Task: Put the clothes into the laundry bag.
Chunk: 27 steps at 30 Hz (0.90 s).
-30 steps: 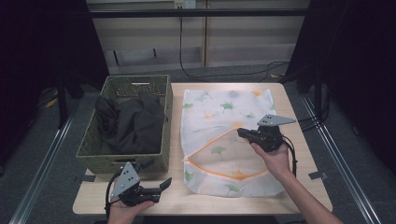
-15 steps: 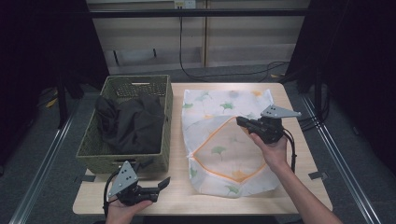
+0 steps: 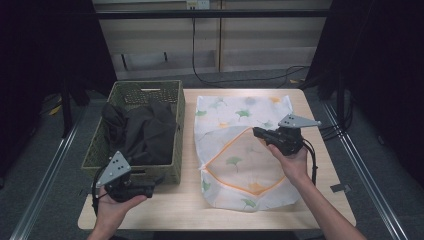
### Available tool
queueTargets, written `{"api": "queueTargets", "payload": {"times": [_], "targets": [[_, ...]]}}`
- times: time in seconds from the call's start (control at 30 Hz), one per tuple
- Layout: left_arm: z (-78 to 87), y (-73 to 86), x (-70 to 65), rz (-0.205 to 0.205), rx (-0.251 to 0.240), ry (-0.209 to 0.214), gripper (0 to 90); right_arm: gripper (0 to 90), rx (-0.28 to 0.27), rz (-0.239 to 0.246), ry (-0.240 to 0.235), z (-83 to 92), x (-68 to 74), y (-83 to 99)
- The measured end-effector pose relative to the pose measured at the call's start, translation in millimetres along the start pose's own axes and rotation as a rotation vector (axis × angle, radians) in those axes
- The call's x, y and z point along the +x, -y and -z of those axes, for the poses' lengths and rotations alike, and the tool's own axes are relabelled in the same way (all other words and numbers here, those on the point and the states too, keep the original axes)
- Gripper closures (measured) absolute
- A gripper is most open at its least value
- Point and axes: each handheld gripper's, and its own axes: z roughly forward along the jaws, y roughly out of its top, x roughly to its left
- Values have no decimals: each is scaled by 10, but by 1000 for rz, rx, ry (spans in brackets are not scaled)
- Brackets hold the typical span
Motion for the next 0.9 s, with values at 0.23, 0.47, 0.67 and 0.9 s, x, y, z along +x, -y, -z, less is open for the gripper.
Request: {"api": "queueTargets", "payload": {"times": [0.23,0.47,0.67,0.9], "targets": [[-64,-242,268,-1,50,-26,105,899,10,11,-9,0,13,5],[-165,-433,446,-25,50,-58,83,899,19,10,-19,-3,-8,21],[-280,-519,713,20,118,-69,89,899,24,11,-13,-6,1,20],[-505,-485,937,29,206,-81,45,898,24,9,-19,-6,-10,24]]}}
